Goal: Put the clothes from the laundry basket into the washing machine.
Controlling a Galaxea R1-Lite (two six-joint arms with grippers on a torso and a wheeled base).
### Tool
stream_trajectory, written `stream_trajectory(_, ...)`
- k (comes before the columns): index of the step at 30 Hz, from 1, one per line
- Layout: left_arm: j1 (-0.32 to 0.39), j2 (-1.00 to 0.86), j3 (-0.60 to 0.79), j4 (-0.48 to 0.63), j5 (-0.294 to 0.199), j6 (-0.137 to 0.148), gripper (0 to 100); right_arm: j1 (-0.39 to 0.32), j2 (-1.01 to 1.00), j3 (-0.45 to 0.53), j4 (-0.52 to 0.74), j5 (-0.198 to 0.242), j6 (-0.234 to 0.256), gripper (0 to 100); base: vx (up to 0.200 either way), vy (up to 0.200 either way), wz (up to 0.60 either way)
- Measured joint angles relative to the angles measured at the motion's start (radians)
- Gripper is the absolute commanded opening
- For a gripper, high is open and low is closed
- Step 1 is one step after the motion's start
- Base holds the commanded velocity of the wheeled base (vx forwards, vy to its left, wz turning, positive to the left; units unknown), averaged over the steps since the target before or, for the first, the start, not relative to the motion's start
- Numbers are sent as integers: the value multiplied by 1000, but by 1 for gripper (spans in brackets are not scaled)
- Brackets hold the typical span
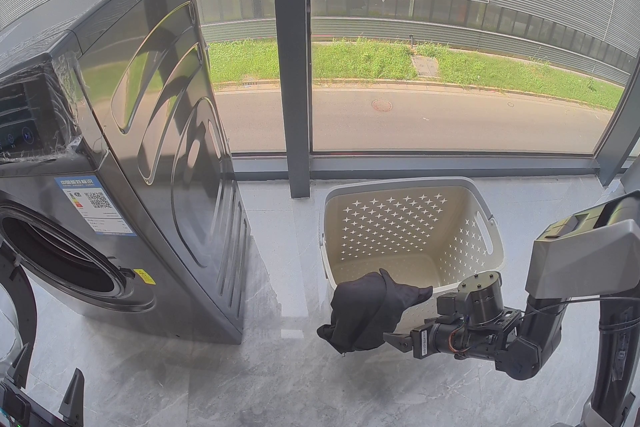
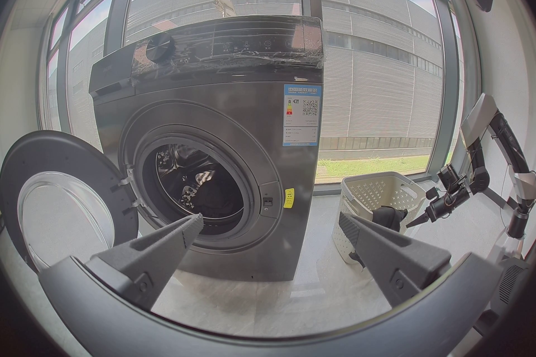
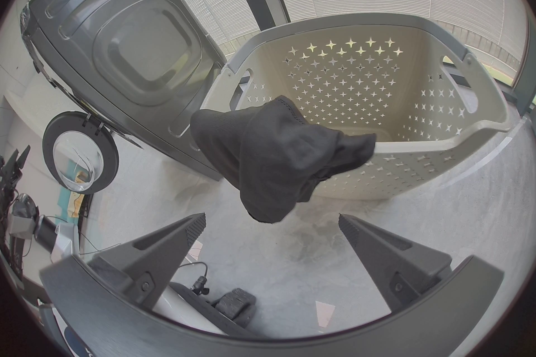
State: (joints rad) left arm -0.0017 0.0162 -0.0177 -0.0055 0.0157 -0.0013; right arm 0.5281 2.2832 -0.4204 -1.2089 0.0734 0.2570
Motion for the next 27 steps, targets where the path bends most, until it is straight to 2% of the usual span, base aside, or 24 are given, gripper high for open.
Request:
stream_trajectory(6, 0, 0, 0, 1, 0, 0, 100, 16, 48, -66, -71, 0, 44, 100, 0, 0, 0)
stream_trajectory(27, 0, 0, 0, 1, -1, 1, 100, 26, 145, -168, -153, -2, 84, 100, 0, 0, 0)
